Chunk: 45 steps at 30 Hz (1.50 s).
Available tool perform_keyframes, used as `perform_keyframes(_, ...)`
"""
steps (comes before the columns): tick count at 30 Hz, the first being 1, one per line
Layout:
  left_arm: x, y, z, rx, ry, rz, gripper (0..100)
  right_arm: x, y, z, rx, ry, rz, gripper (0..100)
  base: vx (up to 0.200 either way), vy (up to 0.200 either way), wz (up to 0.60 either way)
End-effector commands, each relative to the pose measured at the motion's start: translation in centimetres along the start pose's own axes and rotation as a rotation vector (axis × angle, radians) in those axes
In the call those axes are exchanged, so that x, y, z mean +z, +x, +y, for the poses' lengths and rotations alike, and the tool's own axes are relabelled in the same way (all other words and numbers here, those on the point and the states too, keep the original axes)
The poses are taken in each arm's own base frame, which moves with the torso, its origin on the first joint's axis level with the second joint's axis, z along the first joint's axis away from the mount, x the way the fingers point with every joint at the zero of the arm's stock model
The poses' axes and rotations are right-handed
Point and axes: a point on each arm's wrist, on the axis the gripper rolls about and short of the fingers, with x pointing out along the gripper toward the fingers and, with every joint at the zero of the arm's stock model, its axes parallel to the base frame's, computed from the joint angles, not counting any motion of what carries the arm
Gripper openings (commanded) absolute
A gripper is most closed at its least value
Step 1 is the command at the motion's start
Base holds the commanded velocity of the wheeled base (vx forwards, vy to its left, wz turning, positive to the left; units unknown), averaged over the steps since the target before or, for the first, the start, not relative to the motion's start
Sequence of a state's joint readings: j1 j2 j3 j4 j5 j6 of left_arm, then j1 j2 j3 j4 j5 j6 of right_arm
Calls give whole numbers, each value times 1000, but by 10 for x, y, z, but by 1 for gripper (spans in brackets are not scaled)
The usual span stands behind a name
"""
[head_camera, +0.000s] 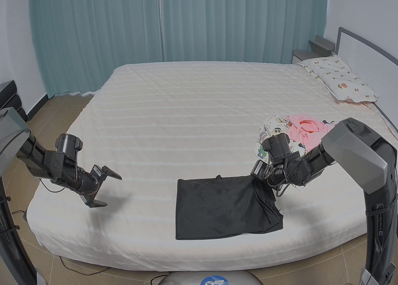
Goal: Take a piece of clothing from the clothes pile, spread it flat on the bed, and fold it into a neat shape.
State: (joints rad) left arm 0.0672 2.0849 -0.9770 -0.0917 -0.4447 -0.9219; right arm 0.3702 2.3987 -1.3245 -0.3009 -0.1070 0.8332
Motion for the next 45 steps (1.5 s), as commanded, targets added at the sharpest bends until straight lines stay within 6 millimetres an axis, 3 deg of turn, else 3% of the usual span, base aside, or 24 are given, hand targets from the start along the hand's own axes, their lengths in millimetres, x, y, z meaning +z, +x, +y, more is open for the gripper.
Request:
perform_keyframes(1,0,0,0,1,-1,0,100,6,-3,-14,27,21,27,0,0,0,0)
perform_keyframes(4,0,0,0,1,-1,0,100,5,2,-26,37,31,66,0,0,0,0)
perform_keyframes(5,0,0,0,1,-1,0,100,6,3,-28,50,35,73,100,0,0,0)
perform_keyframes(10,0,0,0,1,-1,0,100,15,13,-43,68,63,43,100,0,0,0)
perform_keyframes(14,0,0,0,1,-1,0,100,24,9,-55,79,87,8,100,0,0,0)
perform_keyframes(20,0,0,0,1,-1,0,100,24,-16,-44,146,55,-49,100,0,0,0)
perform_keyframes(25,0,0,0,1,-1,0,100,-2,-32,-27,168,-62,-15,100,0,0,0)
perform_keyframes(28,0,0,0,1,-1,-1,100,-25,-24,-24,98,-250,-28,100,0,0,0)
perform_keyframes(35,0,0,0,1,-1,0,100,-43,-5,-30,-30,-431,-49,100,0,0,0)
perform_keyframes(41,0,1,1,2,-1,1,100,-39,0,-39,-74,-439,-58,100,0,0,0)
perform_keyframes(45,0,2,1,6,-3,3,100,-20,2,-56,-114,-395,-80,100,0,0,0)
